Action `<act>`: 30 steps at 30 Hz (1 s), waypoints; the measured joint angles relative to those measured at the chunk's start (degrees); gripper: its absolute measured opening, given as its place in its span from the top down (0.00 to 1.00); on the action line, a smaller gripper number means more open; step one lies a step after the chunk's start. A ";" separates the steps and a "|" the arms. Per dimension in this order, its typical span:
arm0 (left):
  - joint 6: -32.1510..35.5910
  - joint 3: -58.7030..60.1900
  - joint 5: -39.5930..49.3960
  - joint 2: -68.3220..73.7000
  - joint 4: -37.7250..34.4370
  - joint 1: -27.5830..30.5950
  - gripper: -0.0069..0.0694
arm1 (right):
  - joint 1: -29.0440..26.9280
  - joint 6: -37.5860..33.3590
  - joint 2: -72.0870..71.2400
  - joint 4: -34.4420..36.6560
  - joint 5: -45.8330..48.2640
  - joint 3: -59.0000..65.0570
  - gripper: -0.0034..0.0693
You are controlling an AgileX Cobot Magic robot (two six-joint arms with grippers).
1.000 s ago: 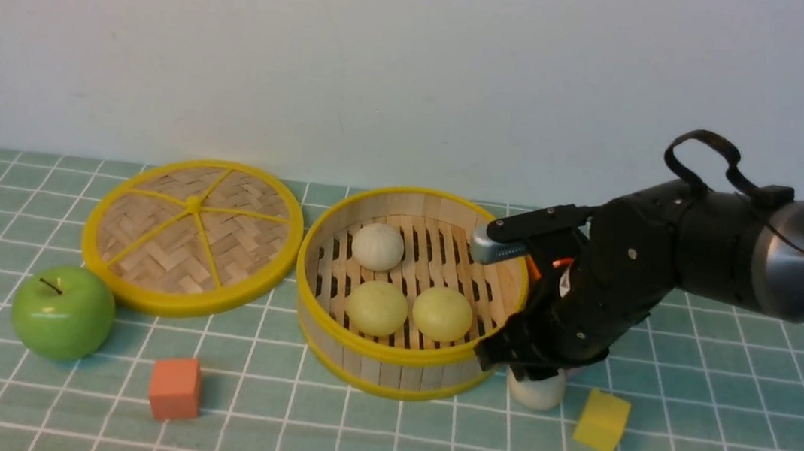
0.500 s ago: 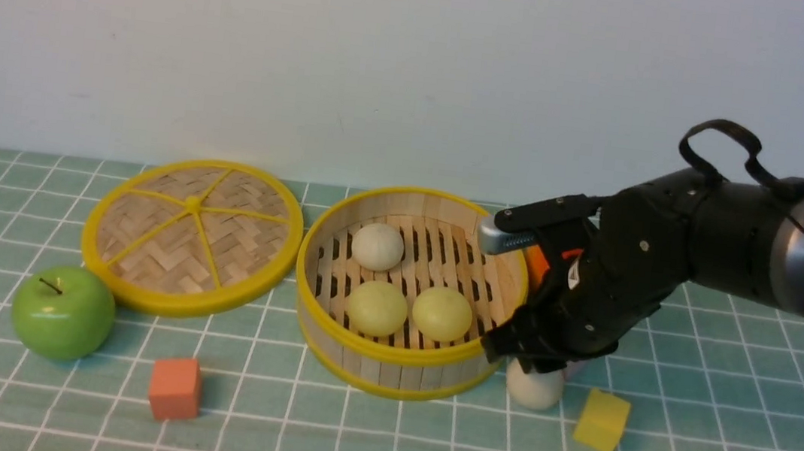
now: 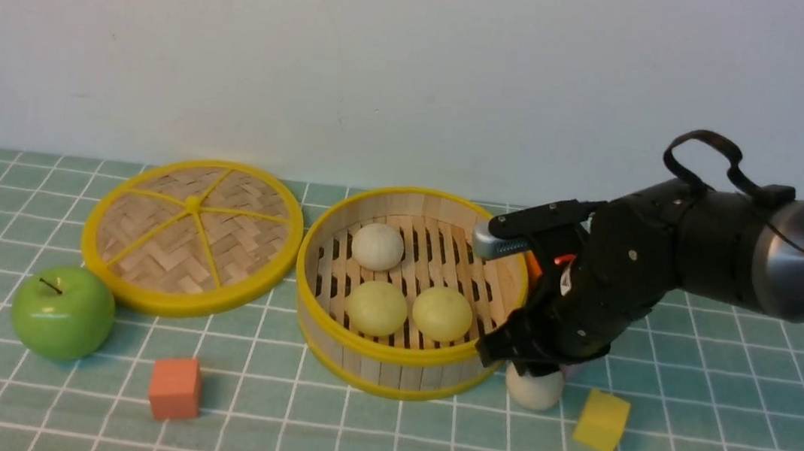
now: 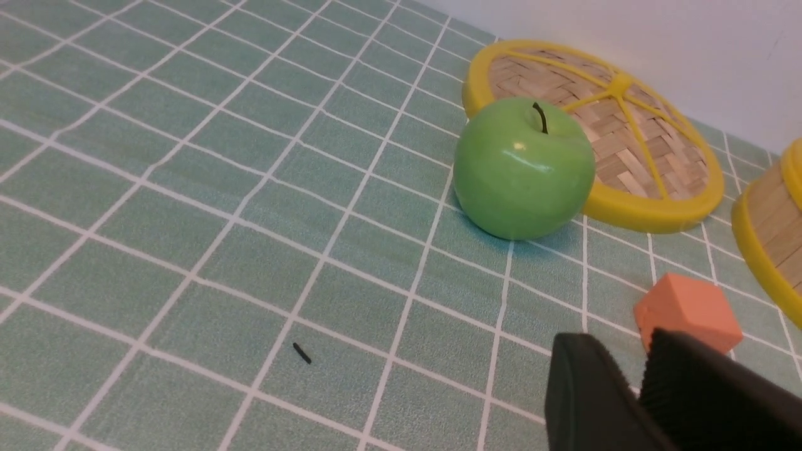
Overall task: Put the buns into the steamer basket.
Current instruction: Use the right arm to grab a steamed stuffed bun, then use the right arm to put the steamed stuffed bun into the steamer
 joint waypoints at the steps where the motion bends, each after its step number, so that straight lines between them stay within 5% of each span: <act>1: 0.00 0.00 0.00 0.00 0.00 0.00 0.69 | 0.00 0.00 0.30 0.00 0.18 0.00 0.62; 12: 0.00 0.00 0.00 0.00 0.00 0.00 0.68 | 0.00 0.00 1.45 0.00 0.19 0.00 0.69; 18: 0.00 0.00 0.00 0.00 0.00 0.00 0.68 | 0.00 0.00 1.25 -0.02 0.78 0.00 0.93; 30: 0.00 0.00 0.00 0.00 0.00 0.00 0.67 | 0.00 0.00 -9.05 -0.02 9.27 -1.22 0.94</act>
